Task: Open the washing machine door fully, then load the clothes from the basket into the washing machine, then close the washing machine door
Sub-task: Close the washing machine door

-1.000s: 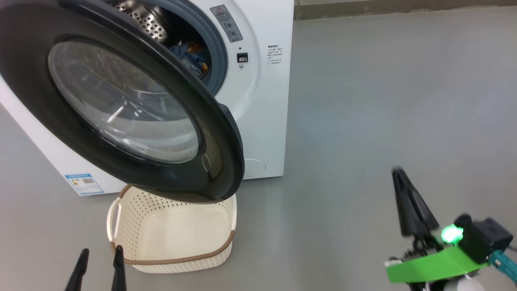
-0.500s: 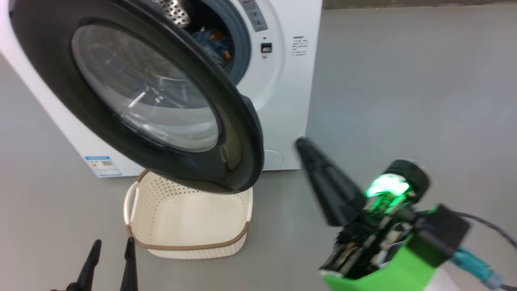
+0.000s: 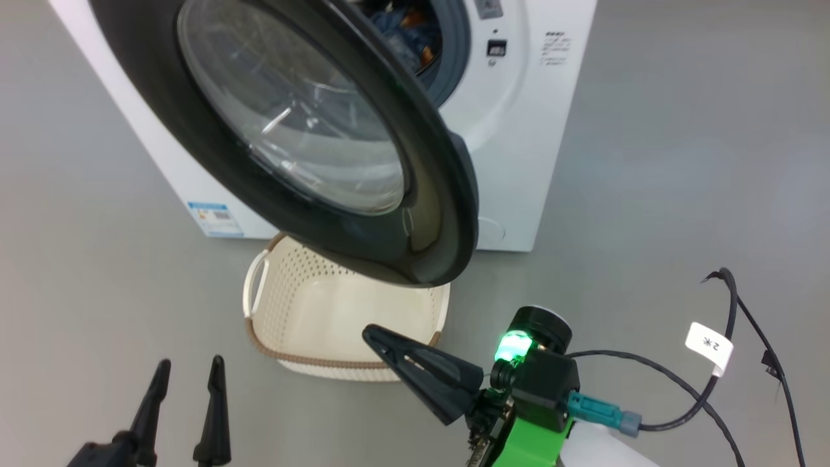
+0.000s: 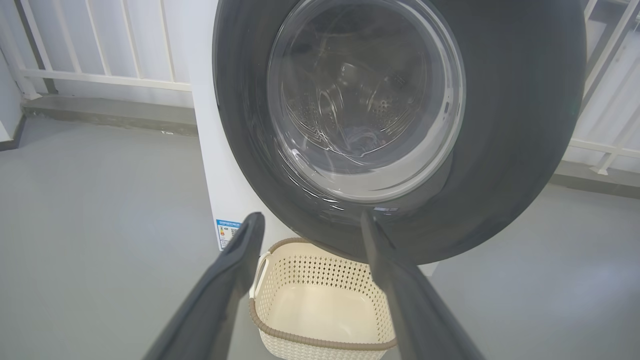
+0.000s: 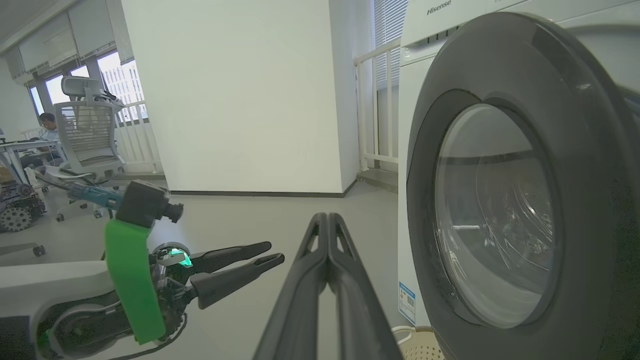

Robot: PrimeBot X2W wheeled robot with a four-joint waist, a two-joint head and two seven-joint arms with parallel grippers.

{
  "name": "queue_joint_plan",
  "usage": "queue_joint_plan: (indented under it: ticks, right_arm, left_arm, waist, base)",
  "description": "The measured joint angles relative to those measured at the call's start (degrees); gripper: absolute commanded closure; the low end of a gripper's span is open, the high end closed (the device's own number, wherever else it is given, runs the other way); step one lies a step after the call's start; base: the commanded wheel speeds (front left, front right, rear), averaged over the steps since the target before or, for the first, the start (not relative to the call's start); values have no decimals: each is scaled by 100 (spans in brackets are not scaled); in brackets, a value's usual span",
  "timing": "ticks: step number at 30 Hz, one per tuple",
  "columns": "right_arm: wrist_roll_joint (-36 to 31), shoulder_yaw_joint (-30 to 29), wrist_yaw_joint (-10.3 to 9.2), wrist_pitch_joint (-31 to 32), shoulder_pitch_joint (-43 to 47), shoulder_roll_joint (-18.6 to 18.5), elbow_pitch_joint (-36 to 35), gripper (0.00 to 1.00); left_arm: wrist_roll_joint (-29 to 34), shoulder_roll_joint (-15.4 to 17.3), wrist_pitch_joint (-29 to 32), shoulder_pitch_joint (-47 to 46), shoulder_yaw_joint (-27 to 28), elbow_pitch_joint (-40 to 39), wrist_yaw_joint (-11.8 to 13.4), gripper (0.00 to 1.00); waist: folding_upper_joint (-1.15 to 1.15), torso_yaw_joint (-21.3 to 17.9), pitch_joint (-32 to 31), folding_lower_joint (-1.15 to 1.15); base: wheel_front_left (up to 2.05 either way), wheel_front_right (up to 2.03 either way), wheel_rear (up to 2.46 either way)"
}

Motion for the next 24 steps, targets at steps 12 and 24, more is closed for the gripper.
queue_joint_plan:
  ticks: [12, 24]
  right_arm:
    - [-187, -577, 0, 1, -321, -4, 740, 100]
    - [-582, -1271, 0, 4, -928, 224, 1202, 100]
  left_arm:
    - [-177, -16, 0, -648, -164, -60, -58, 0]
    - [-505, -43, 0, -1295, -269, -57, -153, 0]
  waist:
    - [0, 314, 751, 0]
    - [0, 511, 1654, 0]
  base:
    - [0, 0, 0]
    - [0, 0, 0]
